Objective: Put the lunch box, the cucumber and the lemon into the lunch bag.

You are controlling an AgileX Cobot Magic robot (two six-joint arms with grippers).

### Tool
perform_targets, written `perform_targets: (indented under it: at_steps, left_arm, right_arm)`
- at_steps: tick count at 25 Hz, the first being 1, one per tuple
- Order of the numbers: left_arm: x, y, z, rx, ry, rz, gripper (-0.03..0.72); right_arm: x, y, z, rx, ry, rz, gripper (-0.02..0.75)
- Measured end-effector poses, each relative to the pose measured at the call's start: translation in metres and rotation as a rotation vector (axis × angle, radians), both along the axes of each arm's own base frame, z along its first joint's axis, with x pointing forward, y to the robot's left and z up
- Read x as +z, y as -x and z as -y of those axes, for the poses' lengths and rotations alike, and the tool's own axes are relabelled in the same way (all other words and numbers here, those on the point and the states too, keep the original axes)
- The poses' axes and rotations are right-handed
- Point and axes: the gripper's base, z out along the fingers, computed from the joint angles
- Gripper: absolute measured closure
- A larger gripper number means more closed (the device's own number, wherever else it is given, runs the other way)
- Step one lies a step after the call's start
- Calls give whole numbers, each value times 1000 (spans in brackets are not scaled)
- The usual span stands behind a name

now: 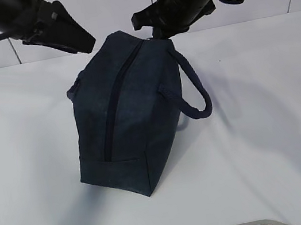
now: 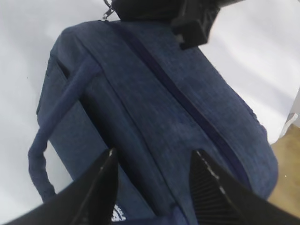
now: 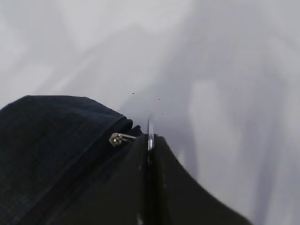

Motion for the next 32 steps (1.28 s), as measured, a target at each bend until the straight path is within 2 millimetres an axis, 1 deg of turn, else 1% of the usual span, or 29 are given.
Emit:
perform_targets:
  at_steps: [6, 11, 18, 21, 22, 24, 29, 30, 32]
  left_arm:
    - [-9, -16, 6, -14, -2, -22, 326]
    - [-21, -29, 15, -6, 57, -68, 325]
    - [-50, -44, 21, -3, 54, -134, 326]
    - [-57, -46, 22, -1, 58, -156, 338]
    - [-59, -46, 23, -2, 60, -162, 352]
    - [-58, -46, 23, -6, 68, -170, 412]
    - [-58, -42, 24, -47, 65, -185, 647]
    - [-58, -42, 24, -51, 64, -185, 675]
    - [-59, -41, 24, -63, 60, -188, 693]
  right_arm:
    - [0, 0, 0, 0, -2, -1, 733]
    - [0, 0, 0, -1, -4, -2, 733]
    - [0, 0, 0, -1, -6, -2, 733]
    - [0, 0, 0, -1, -6, -2, 733]
    - [0, 0, 0, -1, -6, -2, 733]
    - [0, 0, 0, -1, -6, -2, 733]
    - [0, 0, 0, 5, -1, 0, 733]
    - [-1, 0, 0, 6, 1, -1, 733]
    - [-3, -1, -1, 8, 4, -5, 733]
